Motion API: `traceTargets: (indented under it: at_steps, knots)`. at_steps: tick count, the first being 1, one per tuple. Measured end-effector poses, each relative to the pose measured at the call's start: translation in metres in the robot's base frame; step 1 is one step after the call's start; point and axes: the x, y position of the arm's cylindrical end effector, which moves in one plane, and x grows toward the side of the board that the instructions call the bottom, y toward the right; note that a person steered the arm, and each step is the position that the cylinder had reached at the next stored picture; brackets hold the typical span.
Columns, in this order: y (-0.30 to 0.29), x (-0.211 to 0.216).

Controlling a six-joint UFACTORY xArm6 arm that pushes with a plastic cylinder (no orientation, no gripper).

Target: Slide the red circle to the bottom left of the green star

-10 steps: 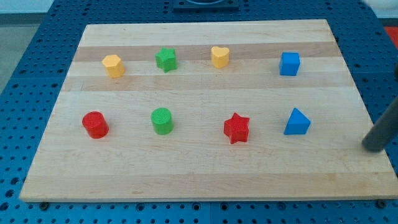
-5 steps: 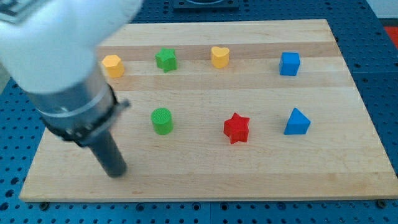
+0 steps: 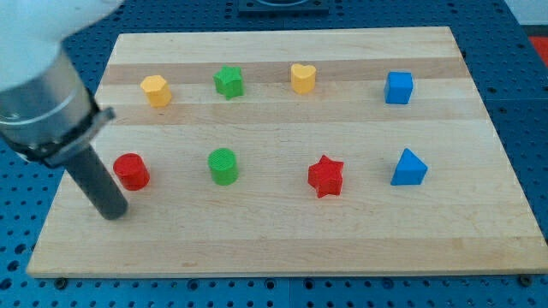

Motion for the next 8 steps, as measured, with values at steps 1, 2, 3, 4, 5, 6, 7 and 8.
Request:
traceTargets:
  at_steps: [1,2,3,4,5,6,7,8]
  knots:
    - [-0.002,-0.037]
    - [0.010,-0.057]
    - [0.012,-0.057]
    - [0.029,-0.078]
    - [0.026,-0.067]
    - [0.037,-0.038]
    - [0.063,-0.059]
    - [0.069,-0.126]
